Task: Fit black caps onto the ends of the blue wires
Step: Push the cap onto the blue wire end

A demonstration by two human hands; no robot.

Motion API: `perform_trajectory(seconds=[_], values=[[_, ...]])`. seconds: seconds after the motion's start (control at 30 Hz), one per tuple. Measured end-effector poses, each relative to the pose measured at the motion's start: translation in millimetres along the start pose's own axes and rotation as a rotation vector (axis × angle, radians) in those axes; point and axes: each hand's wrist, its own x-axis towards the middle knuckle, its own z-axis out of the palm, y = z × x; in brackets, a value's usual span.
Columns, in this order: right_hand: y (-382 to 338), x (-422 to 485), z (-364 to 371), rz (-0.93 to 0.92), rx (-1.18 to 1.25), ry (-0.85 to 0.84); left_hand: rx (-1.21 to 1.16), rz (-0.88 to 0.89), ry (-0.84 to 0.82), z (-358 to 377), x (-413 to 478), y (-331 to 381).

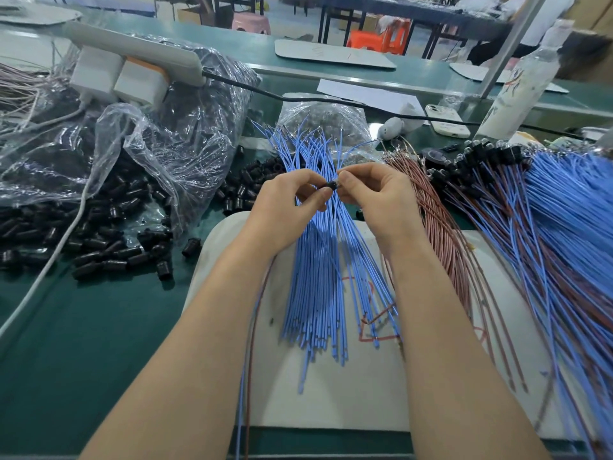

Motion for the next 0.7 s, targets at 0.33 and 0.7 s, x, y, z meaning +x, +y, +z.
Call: perform_trajectory(seconds=[0.33,0.7], values=[[1.9,0.6,-0.8,-0.045,-0.086,-0.016,0.017,-0.004,-0.013,1.3,-0.6,1.1],[10.6,1.2,5.1,0.152,0.131,-0.034,-0.006,-0.038,-0.012,2.9,-0.5,-0.3]])
